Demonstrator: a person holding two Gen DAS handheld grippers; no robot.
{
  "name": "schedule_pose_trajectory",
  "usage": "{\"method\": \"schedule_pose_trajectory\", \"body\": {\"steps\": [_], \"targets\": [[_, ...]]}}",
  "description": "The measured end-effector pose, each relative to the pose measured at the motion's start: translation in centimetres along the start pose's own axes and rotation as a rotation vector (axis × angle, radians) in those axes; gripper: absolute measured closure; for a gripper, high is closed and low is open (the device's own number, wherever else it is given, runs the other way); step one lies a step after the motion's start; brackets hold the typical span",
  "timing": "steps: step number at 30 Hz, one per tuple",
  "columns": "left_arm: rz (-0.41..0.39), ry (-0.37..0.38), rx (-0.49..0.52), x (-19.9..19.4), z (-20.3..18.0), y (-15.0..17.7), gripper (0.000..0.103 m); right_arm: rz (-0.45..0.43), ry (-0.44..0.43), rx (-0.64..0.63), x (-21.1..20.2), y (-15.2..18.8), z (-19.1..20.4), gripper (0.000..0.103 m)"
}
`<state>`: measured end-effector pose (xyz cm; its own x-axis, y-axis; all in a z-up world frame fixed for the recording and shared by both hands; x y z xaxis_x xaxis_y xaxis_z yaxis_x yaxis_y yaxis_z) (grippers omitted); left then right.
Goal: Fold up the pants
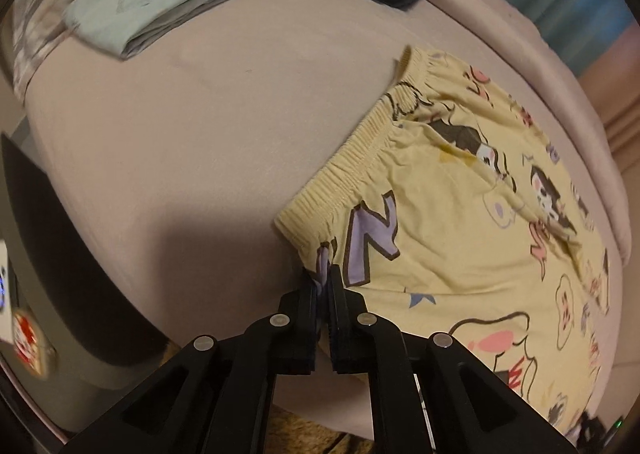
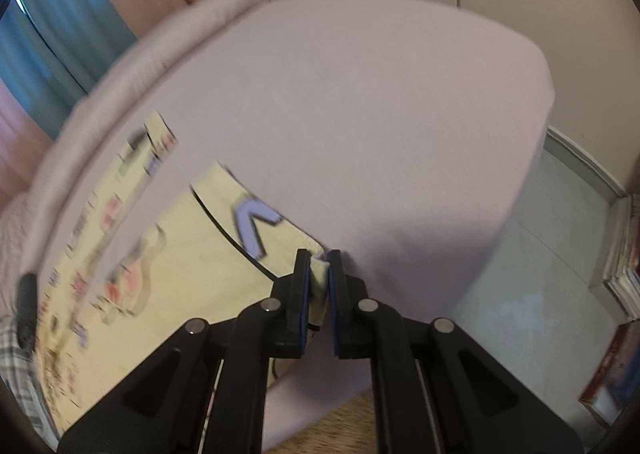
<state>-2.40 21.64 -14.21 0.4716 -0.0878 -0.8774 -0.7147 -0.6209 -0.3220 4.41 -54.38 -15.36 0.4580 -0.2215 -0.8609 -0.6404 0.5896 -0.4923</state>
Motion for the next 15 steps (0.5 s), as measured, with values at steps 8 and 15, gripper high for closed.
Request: {"method": "schedule_pose_trajectory", "body": {"steps": [8, 15], "targets": [[-0.072, -0.041, 0.001, -3.5, -0.9, -4.3, 0.066, -0.07, 0.076, -0.134, -2.7, -5.4, 2.5, 0.036], [-0.104, -0.035, 0.076, -2.2, -4.8, -7.4, 0.065, 0.092, -0.083, -0.224, 5.1, -8.2, 8.3, 0.039]]}}
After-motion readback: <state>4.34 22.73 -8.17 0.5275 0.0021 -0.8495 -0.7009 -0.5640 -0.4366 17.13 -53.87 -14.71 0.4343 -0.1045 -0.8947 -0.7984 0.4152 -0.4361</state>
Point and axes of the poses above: each gripper's, at about its wrist camera, not at the fingertips, and x roughly the way its jaws point, z to its left, y to its underside, the point moved 3 cm from there along x, roughly the way its jaws point, and after that the axes turned 7 degrees about y, right-handed, at the moved point
